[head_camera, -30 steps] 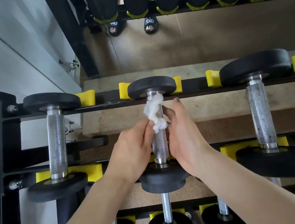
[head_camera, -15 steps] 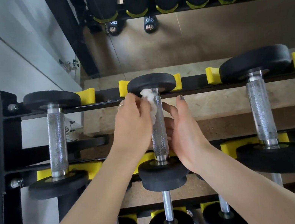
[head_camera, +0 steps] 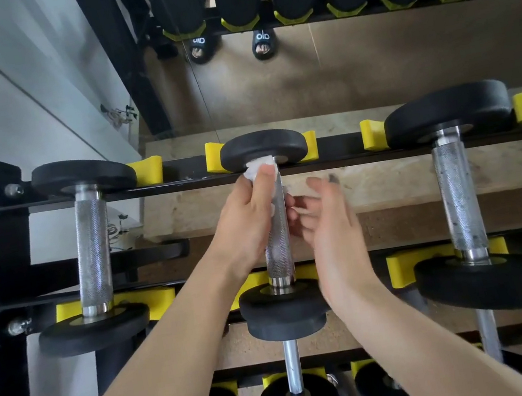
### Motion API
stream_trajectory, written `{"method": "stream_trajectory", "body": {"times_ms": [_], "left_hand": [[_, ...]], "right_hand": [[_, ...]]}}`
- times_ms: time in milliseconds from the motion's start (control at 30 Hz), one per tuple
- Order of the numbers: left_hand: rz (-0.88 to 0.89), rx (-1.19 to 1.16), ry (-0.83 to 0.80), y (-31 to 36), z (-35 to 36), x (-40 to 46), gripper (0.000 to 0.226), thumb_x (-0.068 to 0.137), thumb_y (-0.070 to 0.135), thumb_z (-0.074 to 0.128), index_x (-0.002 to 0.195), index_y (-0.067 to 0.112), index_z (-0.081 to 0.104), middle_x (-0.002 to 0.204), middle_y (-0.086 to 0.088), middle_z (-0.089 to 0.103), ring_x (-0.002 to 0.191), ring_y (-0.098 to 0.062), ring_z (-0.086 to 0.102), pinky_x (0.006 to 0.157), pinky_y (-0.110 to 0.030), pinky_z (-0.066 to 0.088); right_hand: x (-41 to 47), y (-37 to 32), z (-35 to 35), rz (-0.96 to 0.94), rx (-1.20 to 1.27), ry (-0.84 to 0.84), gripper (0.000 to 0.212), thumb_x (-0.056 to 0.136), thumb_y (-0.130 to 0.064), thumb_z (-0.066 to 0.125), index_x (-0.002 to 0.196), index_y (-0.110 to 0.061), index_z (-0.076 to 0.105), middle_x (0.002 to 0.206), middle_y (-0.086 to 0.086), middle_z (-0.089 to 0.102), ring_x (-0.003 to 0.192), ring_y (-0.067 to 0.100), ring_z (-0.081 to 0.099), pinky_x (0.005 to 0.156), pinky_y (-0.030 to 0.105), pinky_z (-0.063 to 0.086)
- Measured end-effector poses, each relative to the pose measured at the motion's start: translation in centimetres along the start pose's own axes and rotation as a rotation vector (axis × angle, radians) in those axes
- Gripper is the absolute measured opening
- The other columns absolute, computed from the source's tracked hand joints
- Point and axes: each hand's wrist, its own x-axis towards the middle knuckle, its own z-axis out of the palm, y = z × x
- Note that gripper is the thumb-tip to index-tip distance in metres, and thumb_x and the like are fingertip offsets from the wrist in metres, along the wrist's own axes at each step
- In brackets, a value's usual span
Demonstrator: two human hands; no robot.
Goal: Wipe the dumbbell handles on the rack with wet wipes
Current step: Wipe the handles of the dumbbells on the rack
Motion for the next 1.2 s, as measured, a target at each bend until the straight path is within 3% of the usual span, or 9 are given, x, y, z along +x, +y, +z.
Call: {"method": "stream_trajectory", "body": {"times_ms": [67,133,400,500,600,767,933,1100,1200], "left_hand": [[0.026,-0.050,-0.016,0.2,-0.1,0.0,0.047,0.104,0.051,0.043,0.121,0.008,0.057,0.087,0.000,0.072,0.076,-0.012,0.069,0.080,-0.031,0.061],[0.030,-0.053,-0.029,0.5,-0.1,-0.2,0.038,0.106,0.042,0.045,0.122,0.009,0.055,0.087,0.000,0.071,0.074,-0.009,0.069,0.076,-0.025,0.060],[-0.005,0.200,-0.170,-0.7,-1.2,-2.2,0.033,0.104,0.050,0.042,0.116,0.022,0.056,0.109,0.003,0.069,0.107,-0.014,0.064,0.105,-0.040,0.047],[-0.055,0.259,-0.206,-0.5,-1.7,-2.0,0.053,0.101,0.065,0.033,0.128,0.027,0.057,0.125,0.007,0.065,0.121,-0.012,0.057,0.112,-0.038,0.038],[-0.176,0.066,-0.171,0.9,-1.2,-0.6,0.096,0.083,0.086,0.021,0.133,0.015,0.062,0.126,-0.004,0.070,0.123,-0.020,0.061,0.114,-0.043,0.038],[-0.038,0.019,-0.114,0.6,0.2,-1.2,0.063,0.104,0.060,0.033,0.103,0.007,0.066,0.091,-0.011,0.075,0.091,-0.025,0.072,0.097,-0.043,0.056],[-0.064,0.180,-0.146,0.4,-0.5,-3.0,0.062,0.105,0.060,0.026,0.117,0.014,0.067,0.114,-0.002,0.073,0.106,-0.016,0.066,0.106,-0.039,0.045],[-0.188,0.526,-0.200,-0.5,-1.5,-6.4,0.050,0.110,0.044,0.023,0.131,0.012,0.056,0.121,-0.002,0.054,0.112,-0.016,0.047,0.082,-0.022,0.028],[-0.175,0.614,-0.121,0.0,-1.9,-5.8,0.052,0.108,0.039,0.012,0.137,0.017,0.048,0.125,-0.009,0.056,0.122,-0.031,0.046,0.097,-0.031,0.031]], "right_hand": [[-2.2,0.9,-0.7,-0.219,-0.082,0.133,0.030,0.106,-0.047,0.030,0.116,-0.040,0.058,0.107,-0.016,0.068,0.105,0.001,0.063,0.092,0.023,0.047],[-4.0,2.2,-0.4,-0.236,-0.122,0.152,0.030,0.106,-0.046,0.029,0.121,-0.042,0.055,0.108,-0.024,0.064,0.105,-0.009,0.058,0.083,0.015,0.040],[-3.6,3.7,1.3,-0.154,-0.069,0.303,0.030,0.104,-0.038,0.035,0.121,-0.039,0.060,0.108,-0.021,0.067,0.108,0.000,0.059,0.088,0.027,0.042],[-3.7,3.7,1.3,-0.149,-0.083,0.288,0.041,0.094,-0.048,0.029,0.121,-0.040,0.059,0.113,-0.019,0.067,0.110,0.001,0.058,0.088,0.027,0.041],[-3.6,3.5,1.2,-0.126,-0.113,0.266,0.045,0.091,-0.049,0.026,0.120,-0.043,0.059,0.113,-0.021,0.066,0.111,0.000,0.057,0.089,0.028,0.040],[-3.4,3.2,1.2,-0.113,-0.173,0.276,0.051,0.092,-0.050,0.023,0.120,-0.035,0.063,0.116,-0.015,0.068,0.112,0.009,0.060,0.098,0.036,0.045],[-3.9,2.8,1.3,-0.144,-0.256,0.270,0.059,0.093,-0.050,0.017,0.125,-0.027,0.061,0.115,-0.005,0.070,0.108,0.016,0.060,0.085,0.029,0.039],[-4.2,2.9,1.2,-0.177,-0.318,0.255,0.046,0.107,-0.040,0.023,0.144,-0.026,0.048,0.139,-0.002,0.059,0.126,0.019,0.052,0.091,0.024,0.032],[-4.2,3.0,1.3,-0.221,-0.342,0.233,0.061,0.098,-0.048,0.016,0.143,-0.025,0.049,0.138,-0.001,0.060,0.126,0.020,0.053,0.093,0.025,0.033]]}}
